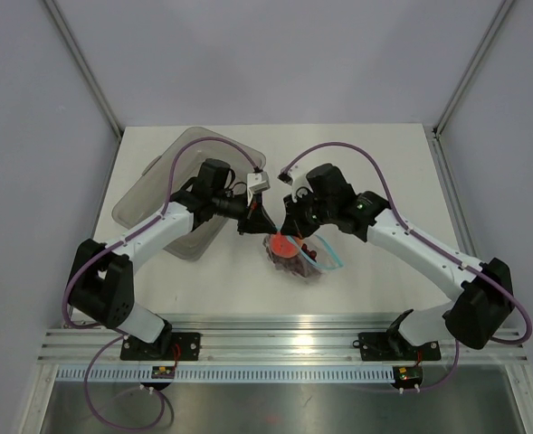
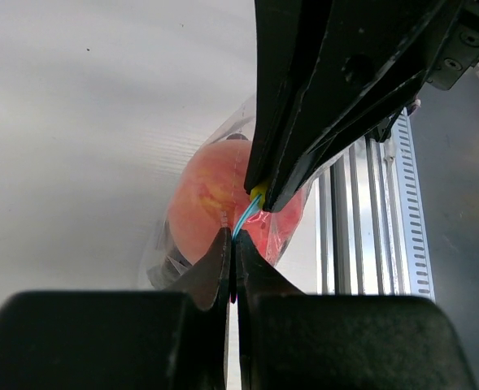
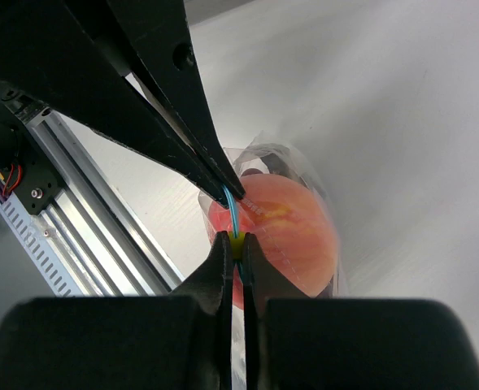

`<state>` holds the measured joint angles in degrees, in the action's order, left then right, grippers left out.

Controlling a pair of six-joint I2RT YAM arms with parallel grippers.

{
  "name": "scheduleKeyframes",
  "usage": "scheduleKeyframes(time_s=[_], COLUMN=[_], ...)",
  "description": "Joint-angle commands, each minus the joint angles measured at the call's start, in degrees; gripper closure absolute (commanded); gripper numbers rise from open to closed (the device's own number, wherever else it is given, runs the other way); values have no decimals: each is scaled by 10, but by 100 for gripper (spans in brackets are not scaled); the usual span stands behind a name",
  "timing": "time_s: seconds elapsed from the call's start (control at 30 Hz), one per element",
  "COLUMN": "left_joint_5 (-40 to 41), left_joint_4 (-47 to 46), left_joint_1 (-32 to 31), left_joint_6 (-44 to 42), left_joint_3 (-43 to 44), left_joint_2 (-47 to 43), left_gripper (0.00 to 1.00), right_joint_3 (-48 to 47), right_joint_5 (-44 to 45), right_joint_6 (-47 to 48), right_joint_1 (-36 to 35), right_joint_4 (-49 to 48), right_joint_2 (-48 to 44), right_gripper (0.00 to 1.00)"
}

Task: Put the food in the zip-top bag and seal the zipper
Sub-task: Zip the zipper food storage bag at the center of the board.

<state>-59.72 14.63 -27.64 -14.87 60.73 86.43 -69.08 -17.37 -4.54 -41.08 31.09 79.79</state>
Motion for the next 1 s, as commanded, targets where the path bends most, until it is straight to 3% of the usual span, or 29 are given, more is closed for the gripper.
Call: scheduleKeyframes(time_s=[0.0, 0.73, 0.97], left_joint_5=[85, 108, 112], left_joint_4=[-3, -31, -37], left_joint_1=[28, 36, 36], left_joint_6=[-9, 18, 16], left_joint_3=[3, 3, 0], left_joint_2=[15, 27, 22], left_gripper=[100, 100, 100], right_joint_3=[-4, 60, 98], right_joint_5=[16, 100, 195], right_joint_6=[1, 9, 30], right_joint_1=[3, -1, -33], right_joint_4=[33, 55, 28], right_joint_2=[-50, -89, -107], right_gripper=[100, 100, 100])
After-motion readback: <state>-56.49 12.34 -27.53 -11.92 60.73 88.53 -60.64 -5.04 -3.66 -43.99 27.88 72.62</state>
